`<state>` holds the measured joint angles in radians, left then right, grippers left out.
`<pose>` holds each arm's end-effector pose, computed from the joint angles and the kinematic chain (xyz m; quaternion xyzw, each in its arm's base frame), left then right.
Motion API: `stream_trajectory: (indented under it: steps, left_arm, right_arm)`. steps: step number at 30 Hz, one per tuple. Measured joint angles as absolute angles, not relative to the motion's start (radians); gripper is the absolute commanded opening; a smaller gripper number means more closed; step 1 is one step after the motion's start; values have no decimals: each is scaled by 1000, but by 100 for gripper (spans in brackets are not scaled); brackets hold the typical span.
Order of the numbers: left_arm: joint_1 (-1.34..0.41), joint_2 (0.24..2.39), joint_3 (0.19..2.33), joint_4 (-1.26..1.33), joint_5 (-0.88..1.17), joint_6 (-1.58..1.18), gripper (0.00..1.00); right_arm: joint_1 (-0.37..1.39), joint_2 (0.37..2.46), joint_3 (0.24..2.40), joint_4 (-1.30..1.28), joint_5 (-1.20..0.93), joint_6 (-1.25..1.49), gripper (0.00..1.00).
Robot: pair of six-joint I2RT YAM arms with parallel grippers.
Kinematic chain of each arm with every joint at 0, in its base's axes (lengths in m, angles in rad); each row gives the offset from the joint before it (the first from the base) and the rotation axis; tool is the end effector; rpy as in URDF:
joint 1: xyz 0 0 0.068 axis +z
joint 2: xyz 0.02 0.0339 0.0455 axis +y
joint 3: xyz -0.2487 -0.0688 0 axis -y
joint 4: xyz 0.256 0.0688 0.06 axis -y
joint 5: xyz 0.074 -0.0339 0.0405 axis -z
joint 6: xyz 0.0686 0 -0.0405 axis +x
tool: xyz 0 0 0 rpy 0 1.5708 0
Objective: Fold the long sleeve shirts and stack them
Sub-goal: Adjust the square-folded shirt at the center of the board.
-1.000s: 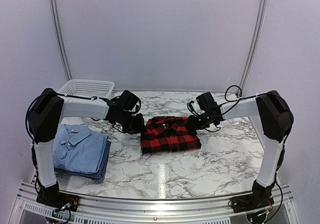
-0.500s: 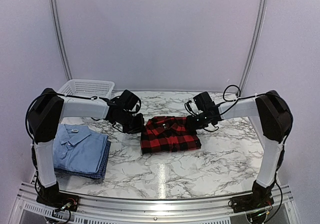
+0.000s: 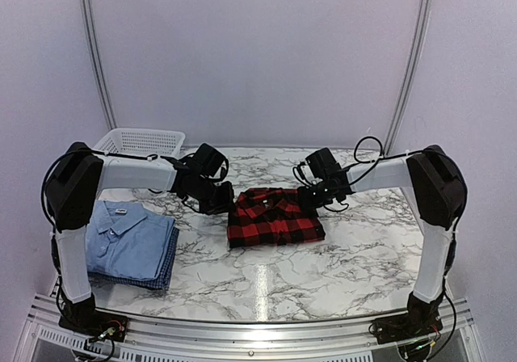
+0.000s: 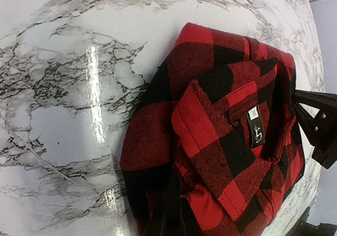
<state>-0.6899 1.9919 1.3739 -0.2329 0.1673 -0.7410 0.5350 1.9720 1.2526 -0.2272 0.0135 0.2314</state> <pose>0.3463 -0.3006 0.1346 0.0056 0.9331 -0.2893 0.2136 0.3726 0.2197 0.1032 -0.1419 0.9410 0.1088 0.2872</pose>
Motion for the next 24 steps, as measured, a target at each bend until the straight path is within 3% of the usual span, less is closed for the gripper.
stream_trajectory:
  steps: [8, 17, 24]
  left_arm:
    - [-690, 1993, 1419, -233, 164, -717, 1]
    - [-695, 1995, 1503, -237, 155, -680, 1]
    - [-695, 2063, 1626, -240, 136, -653, 1]
  right_arm:
    - [535, 1938, 1243, -237, 31, 235, 0]
    - [535, 1768, 1204, -238, 78, 247, 0]
    - [527, 1757, 1147, -217, 114, 266, 0]
